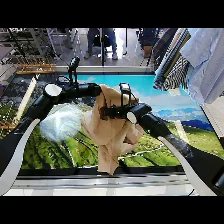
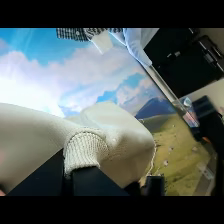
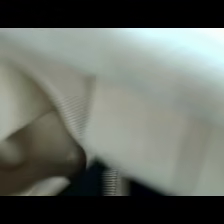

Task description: Fold the clothes and pants, and hang the long-sleeved shirts on hangers.

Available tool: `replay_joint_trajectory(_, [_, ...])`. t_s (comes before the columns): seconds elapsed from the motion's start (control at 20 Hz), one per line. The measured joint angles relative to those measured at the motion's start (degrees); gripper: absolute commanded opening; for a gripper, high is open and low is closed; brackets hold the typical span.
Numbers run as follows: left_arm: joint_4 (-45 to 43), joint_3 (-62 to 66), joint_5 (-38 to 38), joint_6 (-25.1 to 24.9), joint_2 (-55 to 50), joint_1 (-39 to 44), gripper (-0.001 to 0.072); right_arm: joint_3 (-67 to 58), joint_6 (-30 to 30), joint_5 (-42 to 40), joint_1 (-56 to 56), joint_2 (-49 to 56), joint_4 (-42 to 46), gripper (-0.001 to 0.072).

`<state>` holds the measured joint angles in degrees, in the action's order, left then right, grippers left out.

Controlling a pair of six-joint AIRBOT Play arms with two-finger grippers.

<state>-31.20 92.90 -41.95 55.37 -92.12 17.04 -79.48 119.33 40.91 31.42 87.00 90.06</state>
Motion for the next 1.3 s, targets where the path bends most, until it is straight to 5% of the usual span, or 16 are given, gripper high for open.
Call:
replay_joint_trajectory(0.25, [0.02, 0.0, -0.22, -0.02, 0.0, 0.0, 0.0015, -1.2, 1.6, 0.2, 0.02, 0.9, 5.16, 0.003])
replay_joint_trajectory(0.3, [0.02, 0.0, -0.24, -0.02, 0.0, 0.0, 0.0015, -1.64, 1.7, 0.96, 0.07, 0.39, 5.79, 0.01])
replay_joint_trajectory(0.4, [0.02, 0.0, -0.66, -0.02, 0.04, -0.02, 0.0015, -2.19, 0.72, 2.29, 0.24, -1.18, 6.45, 0.059])
replay_joint_trajectory(0.45, [0.0, 0.0, -1.14, -0.02, 0.11, -0.04, 0.0015, -2.32, 0.04, 3.23, 0.33, -1.97, 6.64, 0.0701])
replay_joint_trajectory(0.5, [0.0, 0.0, -1.73, -0.02, 0.24, -0.11, 0.0015, -2.45, -0.85, 4.13, 0.37, -2.78, 6.58, 0.0705])
replay_joint_trajectory(1.0, [-0.02, -0.02, -8.33, -0.07, 3.41, -1.27, 0.0015, -2.67, -2.97, 4.26, 1.05, -1.68, 5.33, 0.0692])
replay_joint_trajectory(1.05, [-0.02, -0.02, -8.96, -0.07, 3.52, -1.27, 0.0015, -2.69, -2.8, 3.19, 1.03, -1.05, 5.9, 0.0583])
replay_joint_trajectory(1.2, [-0.02, -0.02, -10.34, -0.07, 3.69, -1.27, 0.0015, -2.69, 0.11, 0.46, 0.46, 0.31, 8.17, 0.003])
replay_joint_trajectory(1.3, [-0.02, -0.02, -10.84, -0.07, 3.74, -1.27, 0.0015, -2.73, 1.88, -0.5, 0.09, 0.72, 9.11, 0.0028])
